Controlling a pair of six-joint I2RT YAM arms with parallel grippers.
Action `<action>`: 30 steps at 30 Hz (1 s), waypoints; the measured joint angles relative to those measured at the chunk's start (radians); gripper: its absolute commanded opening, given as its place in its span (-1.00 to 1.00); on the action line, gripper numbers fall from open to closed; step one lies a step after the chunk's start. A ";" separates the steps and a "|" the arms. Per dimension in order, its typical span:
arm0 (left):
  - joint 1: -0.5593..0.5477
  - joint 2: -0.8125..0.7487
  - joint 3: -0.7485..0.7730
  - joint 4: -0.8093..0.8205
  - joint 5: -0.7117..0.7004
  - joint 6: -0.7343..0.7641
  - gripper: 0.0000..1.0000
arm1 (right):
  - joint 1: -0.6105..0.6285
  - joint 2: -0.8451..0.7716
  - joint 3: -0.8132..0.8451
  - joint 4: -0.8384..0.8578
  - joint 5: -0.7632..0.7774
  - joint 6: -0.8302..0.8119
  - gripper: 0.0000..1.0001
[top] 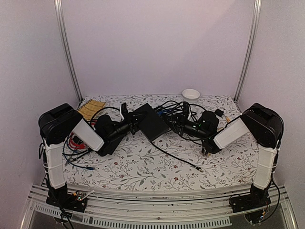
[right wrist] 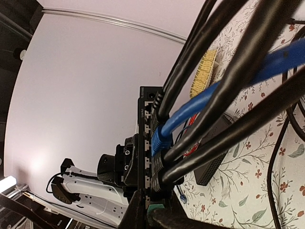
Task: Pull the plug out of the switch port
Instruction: Pull the connector from the switch port.
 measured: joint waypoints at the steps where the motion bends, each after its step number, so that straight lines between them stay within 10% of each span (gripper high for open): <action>1: -0.006 0.000 -0.001 -0.003 -0.008 0.000 -1.00 | 0.003 -0.002 -0.011 0.012 0.014 0.004 -0.97; 30: -0.046 -0.003 -0.046 0.011 -0.127 -0.025 -1.00 | 0.060 -0.011 -0.036 0.006 0.197 -0.012 -0.97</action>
